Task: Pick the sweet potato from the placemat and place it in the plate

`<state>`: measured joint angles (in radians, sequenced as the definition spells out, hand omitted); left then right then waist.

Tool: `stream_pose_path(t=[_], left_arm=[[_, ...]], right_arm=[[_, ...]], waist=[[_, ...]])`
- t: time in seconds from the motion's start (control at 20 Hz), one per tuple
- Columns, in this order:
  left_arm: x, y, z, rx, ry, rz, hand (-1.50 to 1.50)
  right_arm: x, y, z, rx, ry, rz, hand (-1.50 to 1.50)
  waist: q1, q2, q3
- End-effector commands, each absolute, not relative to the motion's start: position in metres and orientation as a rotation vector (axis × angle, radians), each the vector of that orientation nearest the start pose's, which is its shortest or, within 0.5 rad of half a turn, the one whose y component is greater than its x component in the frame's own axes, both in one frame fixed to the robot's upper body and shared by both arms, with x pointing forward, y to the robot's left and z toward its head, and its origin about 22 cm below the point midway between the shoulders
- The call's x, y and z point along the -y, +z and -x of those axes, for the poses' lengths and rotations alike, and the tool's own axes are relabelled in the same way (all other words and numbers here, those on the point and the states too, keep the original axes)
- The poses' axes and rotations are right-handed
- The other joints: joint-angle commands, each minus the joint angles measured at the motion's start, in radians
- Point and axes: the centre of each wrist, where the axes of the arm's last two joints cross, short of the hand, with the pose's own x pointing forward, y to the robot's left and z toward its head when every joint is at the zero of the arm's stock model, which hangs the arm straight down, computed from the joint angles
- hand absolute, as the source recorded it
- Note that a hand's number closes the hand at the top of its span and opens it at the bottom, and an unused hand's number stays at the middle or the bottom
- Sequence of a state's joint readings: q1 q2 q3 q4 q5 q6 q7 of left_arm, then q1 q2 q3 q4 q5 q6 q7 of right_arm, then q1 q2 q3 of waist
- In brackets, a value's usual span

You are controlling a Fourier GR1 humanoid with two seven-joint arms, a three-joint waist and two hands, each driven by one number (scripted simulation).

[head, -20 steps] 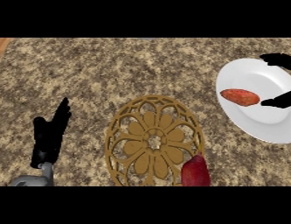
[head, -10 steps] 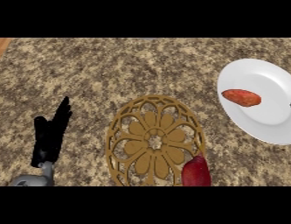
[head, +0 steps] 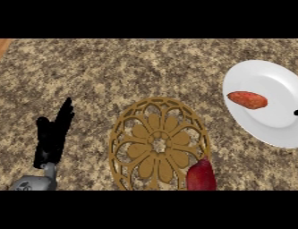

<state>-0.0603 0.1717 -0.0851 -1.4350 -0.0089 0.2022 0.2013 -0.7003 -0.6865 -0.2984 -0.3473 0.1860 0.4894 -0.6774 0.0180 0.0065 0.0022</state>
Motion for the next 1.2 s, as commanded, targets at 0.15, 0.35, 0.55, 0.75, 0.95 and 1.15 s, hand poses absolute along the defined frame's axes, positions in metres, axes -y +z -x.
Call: stream_pose_path(t=[0.15, 0.35, 0.55, 0.75, 0.95, 1.15], left_arm=[[-0.243, -0.012, -0.249, 1.303, -0.043, -0.248, 0.0], [-0.238, -0.023, -0.262, 1.288, -0.053, -0.255, 0.0], [-0.241, -0.009, -0.262, 1.287, -0.043, -0.214, 0.0], [-0.246, -0.003, -0.258, 1.29, -0.049, -0.234, 0.0], [-0.242, -0.005, -0.266, 1.305, -0.064, -0.243, 0.0], [-0.239, -0.008, -0.251, 1.319, -0.039, -0.225, 0.0]], right_arm=[[0.46, 0.035, -0.342, 1.707, 0.41, 0.123, -1.5], [0.469, 0.052, -0.347, 1.688, 0.43, 0.201, -1.5], [0.478, 0.03, -0.327, 1.686, 0.433, 0.199, -1.5], [0.484, 0.05, -0.335, 1.675, 0.411, 0.249, -1.5], [0.497, 0.036, -0.315, 1.669, 0.398, 0.298, -1.5], [0.506, 0.03, -0.302, 1.645, 0.419, 0.32, -1.5]], waist=[[0.002, -0.001, -0.001], [0.006, 0.004, 0.0], [0.009, 0.004, 0.001], [0.006, 0.002, 0.0], [0.016, 0.009, 0.002], [0.016, 0.006, 0.002]])
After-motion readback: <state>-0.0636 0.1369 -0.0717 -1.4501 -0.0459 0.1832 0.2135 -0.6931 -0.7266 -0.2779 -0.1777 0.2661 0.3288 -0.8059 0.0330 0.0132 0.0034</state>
